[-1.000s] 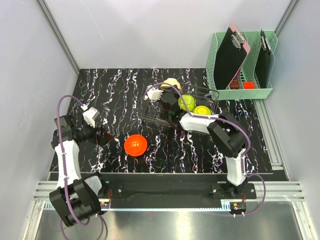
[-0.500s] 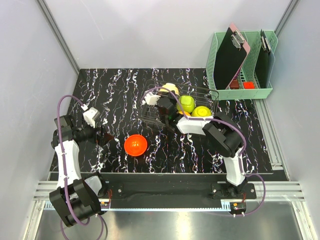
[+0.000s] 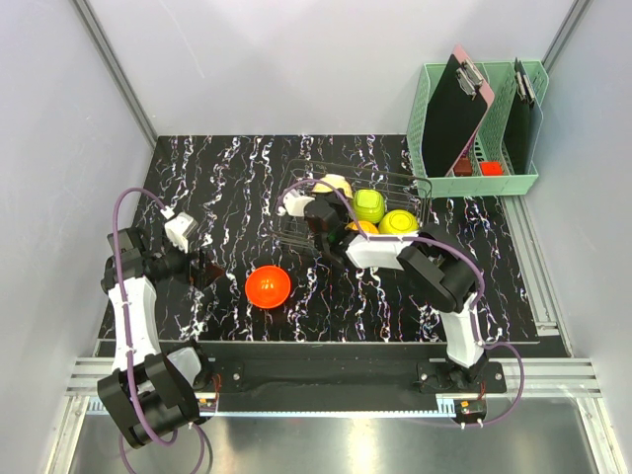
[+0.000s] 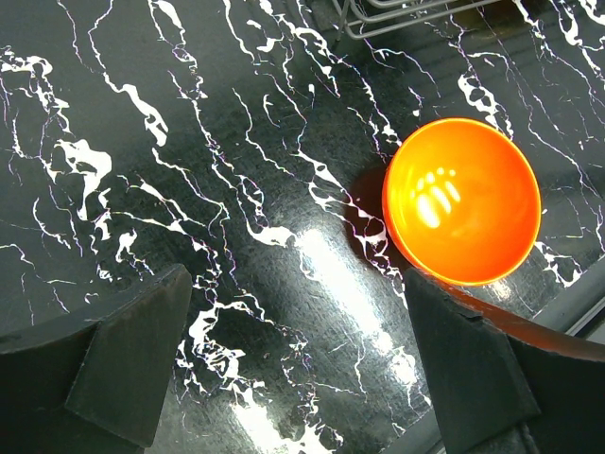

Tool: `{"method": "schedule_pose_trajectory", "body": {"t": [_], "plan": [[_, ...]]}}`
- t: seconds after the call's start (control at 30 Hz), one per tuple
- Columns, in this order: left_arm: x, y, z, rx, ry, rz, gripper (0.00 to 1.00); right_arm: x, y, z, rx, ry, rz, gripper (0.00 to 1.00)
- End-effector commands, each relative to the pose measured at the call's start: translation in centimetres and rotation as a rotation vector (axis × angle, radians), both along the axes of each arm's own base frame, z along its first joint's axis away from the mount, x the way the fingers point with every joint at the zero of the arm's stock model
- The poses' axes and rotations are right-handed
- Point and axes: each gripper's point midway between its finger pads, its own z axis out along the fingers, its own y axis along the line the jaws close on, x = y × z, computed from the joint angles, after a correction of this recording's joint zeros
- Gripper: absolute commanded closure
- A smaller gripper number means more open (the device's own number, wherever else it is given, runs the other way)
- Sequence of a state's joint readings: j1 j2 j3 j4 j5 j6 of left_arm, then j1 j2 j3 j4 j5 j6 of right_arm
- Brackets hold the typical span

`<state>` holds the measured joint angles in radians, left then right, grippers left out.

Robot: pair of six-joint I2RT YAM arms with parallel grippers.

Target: Load the bowls into the dish rack

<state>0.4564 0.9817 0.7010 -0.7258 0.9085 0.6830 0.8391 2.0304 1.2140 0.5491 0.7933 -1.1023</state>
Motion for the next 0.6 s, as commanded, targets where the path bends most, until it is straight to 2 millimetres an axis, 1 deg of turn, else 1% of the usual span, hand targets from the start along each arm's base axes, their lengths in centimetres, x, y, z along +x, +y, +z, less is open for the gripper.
{"method": "schedule_pose_trajectory", "body": {"t": [0.0,0.03,0.1,0.13,0.17,0.23,0.27,0.3,0.4,0.43,0.47,0.5,0.53,0.57], "plan": [[0.6,0.1,1.3,0.013,-0.055,-0.019,0.01,-0.7,0.9,-0.1,0.048,0.018,0.004,0.73],[0.6,0.1,1.2,0.012,-0.054,-0.019,0.01,-0.7,1.0,-0.2,0.05,0.022,0.006,0.67],[0.6,0.1,1.2,0.012,-0.052,-0.019,0.01,-0.7,1.1,-0.5,0.044,0.035,0.005,0.6],[0.6,0.1,1.2,0.012,-0.052,-0.019,0.01,-0.7,1.2,-0.3,0.047,0.035,0.006,0.54],[0.5,0.1,1.2,0.01,-0.052,-0.018,0.01,-0.7,1.2,-0.6,0.038,0.045,0.007,0.5],[0.5,0.1,1.1,0.009,-0.051,-0.018,0.01,-0.6,1.5,-0.2,0.052,0.047,0.015,0.42],[0.5,0.0,1.1,0.009,-0.052,-0.019,0.01,-0.6,1.6,-0.1,0.046,0.059,0.017,0.34],[0.4,0.0,0.9,0.008,-0.047,-0.019,0.01,-0.6,1.7,0.3,0.052,0.06,0.021,0.3],[0.3,-0.1,1.1,0.007,-0.053,-0.02,0.01,-0.5,2.1,1.5,0.079,0.078,0.028,0.2],[0.3,-0.1,1.1,0.009,-0.056,-0.02,0.01,-0.7,2.1,1.6,0.07,0.097,0.03,0.19],[0.2,-0.1,1.2,0.009,-0.056,-0.019,0.01,-0.6,2.4,2.7,0.091,0.092,0.035,0.18],[0.2,-0.2,1.3,0.009,-0.058,-0.02,0.01,-0.7,2.6,3.0,0.109,0.103,0.044,0.18],[0.1,-0.2,1.4,0.012,-0.063,-0.021,0.01,-0.9,2.5,2.8,0.092,0.135,0.049,0.16],[0.0,-0.2,1.6,0.017,-0.068,-0.027,0.01,-0.9,2.8,4.0,0.11,0.133,0.058,0.14]]}}
